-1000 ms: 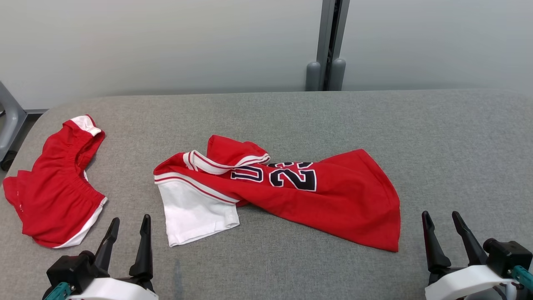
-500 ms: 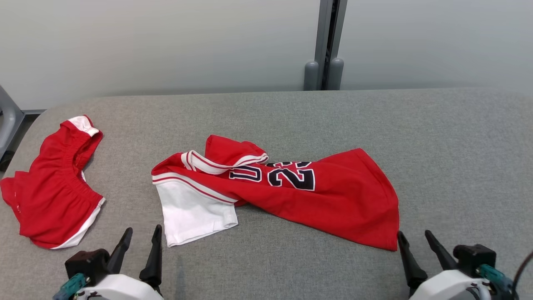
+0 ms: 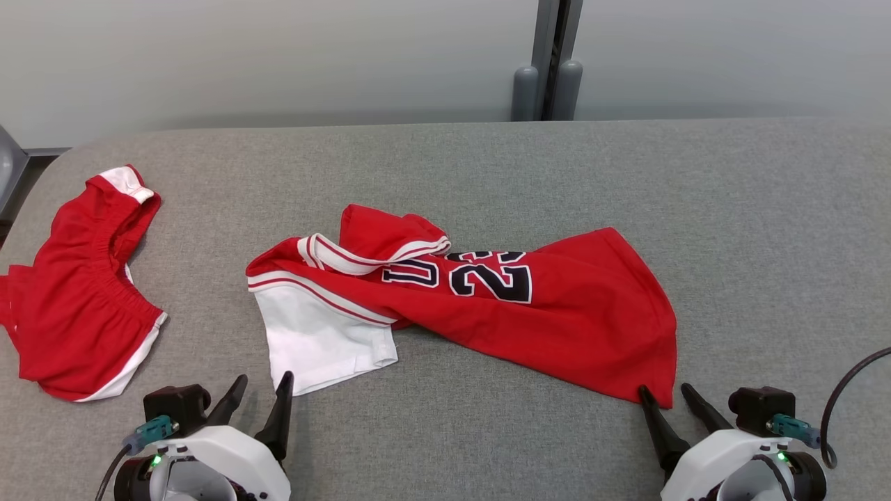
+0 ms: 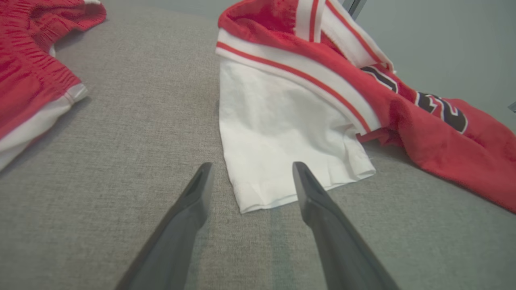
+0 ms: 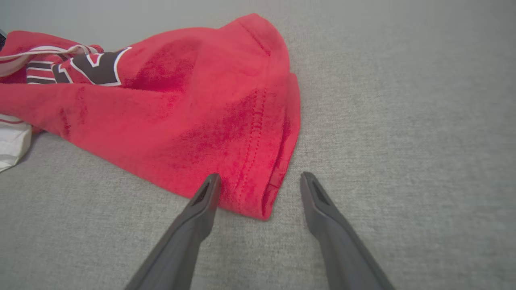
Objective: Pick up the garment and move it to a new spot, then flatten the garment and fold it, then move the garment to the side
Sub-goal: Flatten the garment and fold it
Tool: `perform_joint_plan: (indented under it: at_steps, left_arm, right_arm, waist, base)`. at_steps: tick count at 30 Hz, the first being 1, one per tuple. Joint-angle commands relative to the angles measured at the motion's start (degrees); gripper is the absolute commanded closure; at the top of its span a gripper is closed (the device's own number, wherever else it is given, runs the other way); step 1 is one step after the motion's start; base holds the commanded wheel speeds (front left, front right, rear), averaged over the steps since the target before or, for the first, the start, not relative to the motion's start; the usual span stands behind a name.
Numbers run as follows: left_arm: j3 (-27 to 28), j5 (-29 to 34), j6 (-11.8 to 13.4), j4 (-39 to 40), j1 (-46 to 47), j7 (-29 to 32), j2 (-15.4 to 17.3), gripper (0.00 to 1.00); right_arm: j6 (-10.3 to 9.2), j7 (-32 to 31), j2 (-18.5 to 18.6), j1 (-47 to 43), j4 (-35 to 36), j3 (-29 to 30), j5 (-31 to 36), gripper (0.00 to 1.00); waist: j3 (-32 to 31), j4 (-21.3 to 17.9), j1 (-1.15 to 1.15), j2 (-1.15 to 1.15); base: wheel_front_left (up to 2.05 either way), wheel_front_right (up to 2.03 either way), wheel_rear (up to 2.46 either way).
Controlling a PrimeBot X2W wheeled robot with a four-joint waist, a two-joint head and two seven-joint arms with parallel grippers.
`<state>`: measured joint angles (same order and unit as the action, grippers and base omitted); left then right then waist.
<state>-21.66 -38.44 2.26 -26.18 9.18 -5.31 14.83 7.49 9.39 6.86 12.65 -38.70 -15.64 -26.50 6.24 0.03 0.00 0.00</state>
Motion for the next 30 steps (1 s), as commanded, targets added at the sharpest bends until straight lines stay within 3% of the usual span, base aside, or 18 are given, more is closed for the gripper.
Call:
perform_joint_plan:
  at_steps: [1, 16, 17, 18, 19, 20, 23, 24, 25, 26, 30]
  left_arm:
    - [-0.1, -0.4, -0.4, -0.4, 1.4, -0.1, -0.1, 0.0]
    - [-2.2, -1.2, -2.9, -8.2, 5.0, 2.4, -1.6, 0.0]
    - [-2.4, -1.5, -3.2, -8.8, 5.5, 2.6, -1.9, 0.0]
    - [-2.6, -1.6, -3.3, -9.3, 5.9, 3.0, -2.0, 0.0]
    - [-2.7, -1.6, -3.6, -9.9, 6.0, 3.1, -2.1, 0.01]
    - [-2.8, -1.6, -3.7, -10.4, 6.2, 3.0, -2.3, 0.09]
    - [-2.9, -1.7, -4.0, -11.7, 6.9, 2.6, -2.5, 0.55]
    - [-3.0, -1.8, -4.2, -12.1, 7.1, 2.5, -2.7, 0.83]
    - [-3.0, -1.8, -4.3, -12.6, 7.4, 2.4, -2.8, 1.0]
    - [-3.1, -1.9, -4.4, -13.0, 7.5, 2.3, -2.8, 1.0]
    - [-3.0, -2.1, -4.9, -14.2, 8.0, 1.3, -2.9, 1.0]
  right_arm:
    - [0.02, -0.4, 0.3, 0.5, -0.7, -0.4, -0.5, 0.0]
    - [0.03, 0.4, 1.2, 2.9, -4.2, -5.8, -4.4, 0.0]
    - [0.03, 0.4, 1.2, 3.1, -4.4, -6.2, -4.5, 0.09]
    - [0.03, 0.5, 1.3, 3.4, -4.5, -6.6, -4.6, 0.26]
    - [0.03, 0.4, 1.4, 3.5, -4.6, -6.9, -4.9, 0.36]
    - [0.03, 0.5, 1.3, 3.6, -4.7, -7.1, -4.9, 0.51]
    - [0.03, 0.7, 1.4, 3.9, -5.2, -8.0, -5.5, 0.65]
    - [0.03, 0.7, 1.4, 4.0, -5.4, -8.4, -5.7, 0.8]
    - [0.03, 0.7, 1.5, 4.0, -5.5, -8.9, -5.9, 0.93]
    - [0.03, 0.9, 1.5, 4.1, -5.6, -9.2, -6.1, 1.0]
    - [0.03, 2.0, 1.9, 4.5, -5.7, -10.3, -6.9, 1.0]
  waist:
    - [0.2, 0.0, 0.0, 0.0]
    - [1.8, -0.1, 0.0, 0.0]
    - [1.8, -0.1, 0.0, 0.0]
    - [1.9, -0.1, 0.0, 0.0]
    - [2.0, -0.1, 0.0, 0.0]
    - [2.0, 0.0, 0.0, 0.0]
    - [2.0, 0.0, 0.0, 0.0]
    - [1.9, 0.0, 0.0, 0.0]
    - [1.8, 0.0, 0.0, 0.0]
    - [1.6, 0.0, 0.0, 0.0]
    - [1.0, 0.1, 0.0, 0.0]
  base:
    - [0.0, 0.0, 0.0]
    - [0.0, 0.0, 0.0]
    - [0.0, 0.0, 0.0]
    - [0.0, 0.0, 0.0]
    - [0.0, 0.0, 0.0]
    - [0.0, 0.0, 0.0]
    - [0.0, 0.0, 0.0]
    - [0.0, 0.0, 0.0]
    - [0.0, 0.0, 0.0]
    - [0.0, 0.0, 0.0]
    - [0.0, 0.0, 0.0]
